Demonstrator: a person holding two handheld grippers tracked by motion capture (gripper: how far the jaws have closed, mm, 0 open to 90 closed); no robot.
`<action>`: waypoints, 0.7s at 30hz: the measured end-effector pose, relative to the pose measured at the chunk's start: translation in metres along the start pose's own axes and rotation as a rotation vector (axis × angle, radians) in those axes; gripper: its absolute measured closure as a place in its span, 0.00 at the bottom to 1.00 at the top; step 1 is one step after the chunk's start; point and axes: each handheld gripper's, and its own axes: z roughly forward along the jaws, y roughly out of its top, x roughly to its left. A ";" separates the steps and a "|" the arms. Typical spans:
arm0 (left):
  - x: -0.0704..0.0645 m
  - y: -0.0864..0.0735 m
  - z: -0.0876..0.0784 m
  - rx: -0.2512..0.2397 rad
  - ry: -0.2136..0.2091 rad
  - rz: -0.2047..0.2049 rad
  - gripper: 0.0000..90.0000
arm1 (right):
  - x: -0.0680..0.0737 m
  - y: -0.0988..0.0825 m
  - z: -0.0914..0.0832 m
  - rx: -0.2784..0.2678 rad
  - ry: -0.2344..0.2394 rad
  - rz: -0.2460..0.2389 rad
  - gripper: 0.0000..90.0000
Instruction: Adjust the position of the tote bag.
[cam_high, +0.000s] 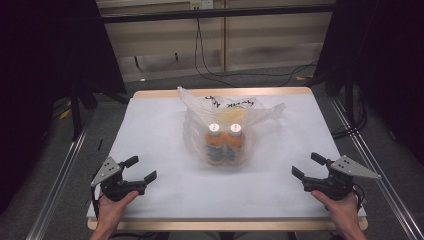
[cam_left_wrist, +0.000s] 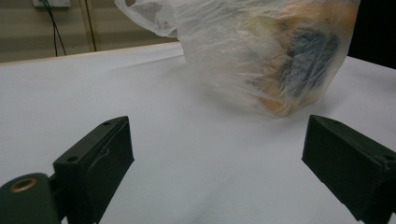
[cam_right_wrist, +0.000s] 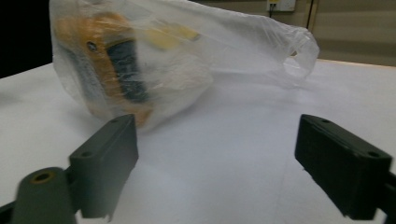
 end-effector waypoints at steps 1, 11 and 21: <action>0.000 0.000 0.000 0.006 -0.001 -0.001 0.10 | 0.000 0.000 0.000 0.002 0.008 -0.003 0.18; -0.004 0.002 0.008 0.041 -0.023 -0.010 0.19 | -0.002 -0.002 0.000 0.033 0.053 -0.028 0.27; -0.004 0.005 0.013 0.058 -0.070 -0.021 0.31 | -0.002 -0.002 0.003 0.084 0.086 -0.026 0.31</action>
